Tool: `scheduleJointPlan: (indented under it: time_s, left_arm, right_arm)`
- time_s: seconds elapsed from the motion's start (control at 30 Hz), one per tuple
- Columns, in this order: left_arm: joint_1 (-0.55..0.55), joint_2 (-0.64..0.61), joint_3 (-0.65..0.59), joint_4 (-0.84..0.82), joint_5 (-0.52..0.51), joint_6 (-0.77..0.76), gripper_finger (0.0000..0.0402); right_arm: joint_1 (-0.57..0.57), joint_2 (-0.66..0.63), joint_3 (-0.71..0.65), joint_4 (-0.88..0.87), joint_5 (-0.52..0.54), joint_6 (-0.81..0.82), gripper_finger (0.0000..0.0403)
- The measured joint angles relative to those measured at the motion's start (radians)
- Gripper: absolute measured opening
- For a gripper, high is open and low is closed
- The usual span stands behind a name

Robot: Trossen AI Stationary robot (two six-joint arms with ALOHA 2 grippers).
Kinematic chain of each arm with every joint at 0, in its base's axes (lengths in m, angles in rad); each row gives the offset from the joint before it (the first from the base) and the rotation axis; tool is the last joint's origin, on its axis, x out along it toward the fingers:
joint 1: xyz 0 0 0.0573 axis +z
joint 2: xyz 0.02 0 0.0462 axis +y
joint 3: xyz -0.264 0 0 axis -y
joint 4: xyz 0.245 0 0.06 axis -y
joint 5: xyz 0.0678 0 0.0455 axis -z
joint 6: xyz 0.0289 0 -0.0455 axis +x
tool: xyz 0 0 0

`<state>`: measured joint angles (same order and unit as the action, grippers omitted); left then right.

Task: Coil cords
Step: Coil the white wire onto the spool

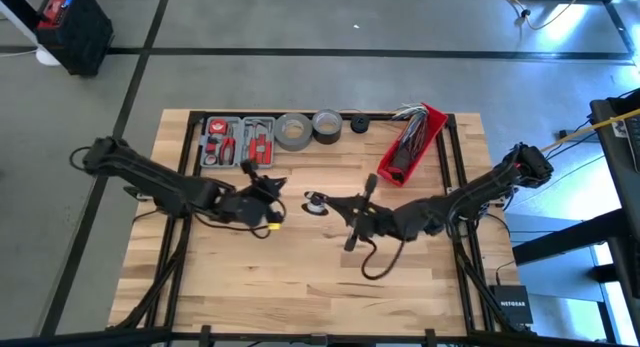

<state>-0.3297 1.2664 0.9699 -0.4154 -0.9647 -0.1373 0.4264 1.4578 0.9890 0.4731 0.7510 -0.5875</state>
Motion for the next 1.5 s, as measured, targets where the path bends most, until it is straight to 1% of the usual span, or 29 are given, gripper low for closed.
scheduleJointPlan:
  time_s: [0.07,0.13,0.27,0.47,0.53,0.63,0.77,0.87,0.93,1.03,1.17,1.23,1.37,1.5]
  left_arm:
    - [-0.023,-0.036,0.0,-0.015,0.0,-0.039,0.0002]
    - [-0.045,-0.06,0.0,-0.018,-0.001,-0.047,0.0004]
    - [-0.086,-0.078,0.001,0.002,-0.046,-0.047,0.0002]
    - [-0.103,-0.061,0.001,0.1,-0.052,-0.033,0.0004]
    - [-0.102,-0.045,0.002,0.133,-0.047,-0.02,0.0002]
    - [-0.1,-0.015,0.002,0.187,-0.011,-0.009,0.0003]
    - [-0.088,0.039,0.002,0.317,0.063,0.073,0.0006]
    - [-0.074,0.087,0.002,0.415,0.13,0.131,0.0007]
    - [-0.061,0.119,0.002,0.469,0.152,0.162,0.0007]
    - [-0.034,0.169,0.003,0.522,0.157,0.195,0.0007]
    - [0.004,0.225,0.003,0.558,0.157,0.208,0.0007]
    - [0.02,0.248,0.003,0.569,0.157,0.218,0.0007]
    - [0.048,0.281,0.003,0.558,0.152,0.22,0.0007]
    - [0.069,0.301,0.004,0.549,0.149,0.22,0.0007]
  right_arm:
    - [-0.025,0.0,0.0,-0.052,-0.025,0.018,0.0005]
    - [-0.055,0.001,0.0,-0.108,-0.043,0.04,0.0005]
    - [-0.12,0.013,-0.001,-0.214,-0.096,0.12,0.0005]
    - [-0.188,0.072,-0.003,-0.228,-0.1,0.158,0.0005]
    - [-0.206,0.09,-0.003,-0.208,-0.094,0.174,0.0005]
    - [-0.23,0.106,-0.003,-0.164,-0.087,0.212,0.0005]
    - [-0.254,0.126,-0.003,-0.112,-0.09,0.264,0.0005]
    - [-0.259,0.129,-0.003,-0.107,-0.09,0.289,0.0005]
    - [-0.259,0.129,-0.003,-0.093,-0.09,0.301,0.0005]
    - [-0.256,0.129,-0.004,-0.041,-0.091,0.316,0.0005]
    - [-0.256,0.129,-0.004,-0.002,-0.183,0.357,0.0005]
    - [-0.256,0.13,-0.004,0.013,-0.205,0.374,0.0005]
    - [-0.247,0.124,-0.006,0.052,-0.197,0.396,0.0005]
    - [-0.22,0.093,-0.008,0.065,-0.159,0.394,0.0005]
